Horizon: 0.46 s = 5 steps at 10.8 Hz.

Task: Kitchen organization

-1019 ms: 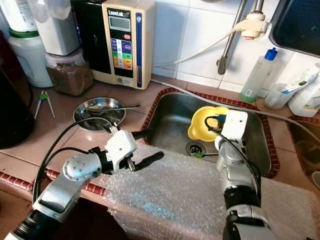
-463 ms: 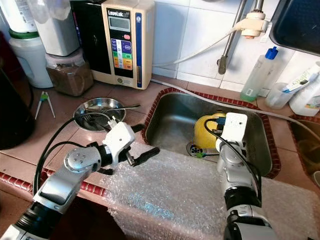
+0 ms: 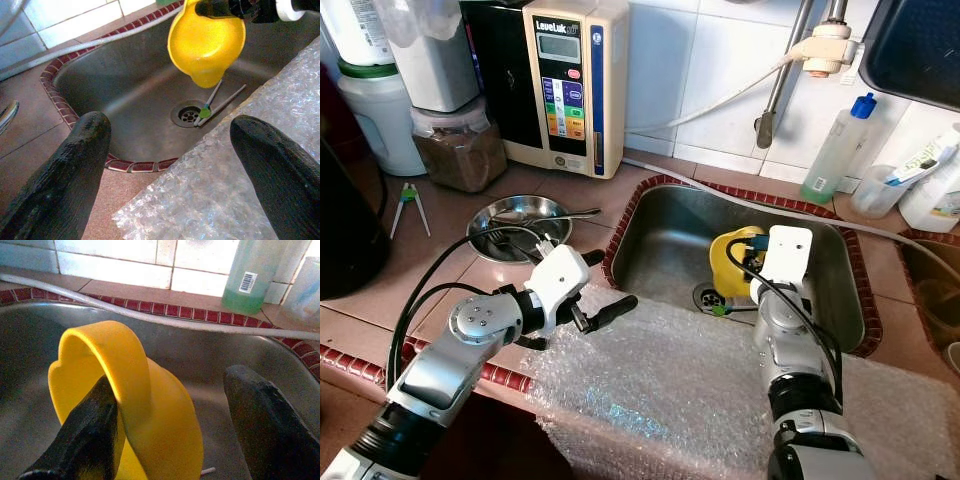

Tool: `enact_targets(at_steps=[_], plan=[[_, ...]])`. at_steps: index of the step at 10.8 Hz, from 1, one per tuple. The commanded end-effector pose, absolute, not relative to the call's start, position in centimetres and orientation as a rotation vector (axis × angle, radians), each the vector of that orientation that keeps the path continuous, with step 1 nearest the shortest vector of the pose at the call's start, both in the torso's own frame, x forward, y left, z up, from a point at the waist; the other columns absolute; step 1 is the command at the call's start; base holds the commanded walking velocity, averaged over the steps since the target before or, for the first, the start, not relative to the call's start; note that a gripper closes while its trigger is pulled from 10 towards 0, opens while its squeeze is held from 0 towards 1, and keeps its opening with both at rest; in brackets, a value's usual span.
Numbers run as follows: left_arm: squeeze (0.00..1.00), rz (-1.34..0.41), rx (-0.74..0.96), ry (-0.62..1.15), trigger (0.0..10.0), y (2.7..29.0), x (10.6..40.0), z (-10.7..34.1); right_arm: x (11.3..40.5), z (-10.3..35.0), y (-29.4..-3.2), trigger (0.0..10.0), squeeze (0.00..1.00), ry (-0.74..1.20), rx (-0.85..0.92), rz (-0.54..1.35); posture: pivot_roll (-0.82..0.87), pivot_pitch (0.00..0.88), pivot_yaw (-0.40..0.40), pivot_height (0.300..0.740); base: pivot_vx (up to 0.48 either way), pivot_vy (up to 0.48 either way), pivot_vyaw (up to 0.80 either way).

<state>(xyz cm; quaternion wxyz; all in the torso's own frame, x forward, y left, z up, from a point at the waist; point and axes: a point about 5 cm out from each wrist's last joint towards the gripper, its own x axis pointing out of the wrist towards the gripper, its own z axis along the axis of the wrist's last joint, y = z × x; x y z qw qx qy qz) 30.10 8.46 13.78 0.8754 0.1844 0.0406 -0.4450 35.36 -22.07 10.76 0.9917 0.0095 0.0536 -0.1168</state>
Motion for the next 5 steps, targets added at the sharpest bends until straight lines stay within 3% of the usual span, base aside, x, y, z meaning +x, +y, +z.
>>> enact_targets(at_steps=[1,3,4,5], plan=[[1.0,-0.932,0.406,0.076,10.0,8.3,30.4,14.1,35.7,11.5,-22.5,10.0,1.0,0.084,0.142,-0.267,0.17,0.0,-0.047,0.74,0.0,0.0,0.0],[1.0,-0.937,0.417,0.069,10.0,8.2,30.3,14.1,35.6,11.2,-23.6,10.0,1.0,0.111,0.285,-0.361,0.17,0.0,-0.049,0.74,0.0,0.0,0.0],[1.0,-0.943,0.429,0.068,10.0,8.2,30.2,14.0,35.8,11.3,-23.5,10.0,1.0,0.128,0.251,-0.331,0.17,0.0,-0.049,0.74,0.0,0.0,0.0],[1.0,-0.945,0.432,0.068,10.0,8.1,30.1,14.0,36.0,11.3,-22.7,10.0,1.0,0.159,0.021,-0.237,0.17,0.0,-0.049,0.74,0.0,0.0,0.0]])
